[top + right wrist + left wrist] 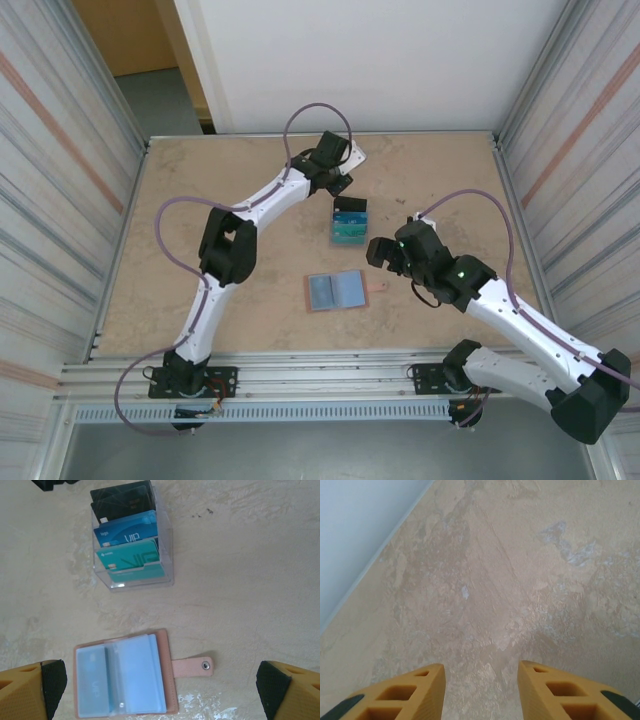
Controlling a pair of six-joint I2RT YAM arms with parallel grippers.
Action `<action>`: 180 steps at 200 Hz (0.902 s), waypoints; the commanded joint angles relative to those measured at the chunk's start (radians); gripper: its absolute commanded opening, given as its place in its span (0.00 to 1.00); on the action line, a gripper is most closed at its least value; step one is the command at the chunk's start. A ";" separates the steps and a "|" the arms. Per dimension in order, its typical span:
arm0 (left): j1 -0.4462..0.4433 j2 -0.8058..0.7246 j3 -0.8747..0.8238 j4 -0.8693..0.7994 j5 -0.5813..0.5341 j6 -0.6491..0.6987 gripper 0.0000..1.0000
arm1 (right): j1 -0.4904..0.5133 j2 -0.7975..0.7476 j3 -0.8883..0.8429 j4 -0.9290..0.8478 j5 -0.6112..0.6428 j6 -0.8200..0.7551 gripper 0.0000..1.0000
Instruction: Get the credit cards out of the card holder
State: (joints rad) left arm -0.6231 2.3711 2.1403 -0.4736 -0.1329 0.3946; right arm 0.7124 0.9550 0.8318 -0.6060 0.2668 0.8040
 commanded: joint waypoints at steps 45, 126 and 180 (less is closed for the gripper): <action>-0.001 -0.013 -0.021 -0.011 -0.019 -0.004 0.43 | 0.015 0.001 -0.008 0.005 0.028 0.020 0.99; -0.003 -0.042 -0.078 -0.001 -0.022 -0.006 0.43 | 0.018 0.005 -0.001 0.007 0.028 0.021 0.99; -0.003 -0.088 -0.065 0.012 -0.036 -0.042 0.43 | 0.026 0.020 0.006 0.006 0.035 -0.004 0.99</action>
State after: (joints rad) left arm -0.6231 2.3653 2.0743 -0.4633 -0.1452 0.3870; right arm 0.7238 0.9649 0.8318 -0.6041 0.2695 0.8036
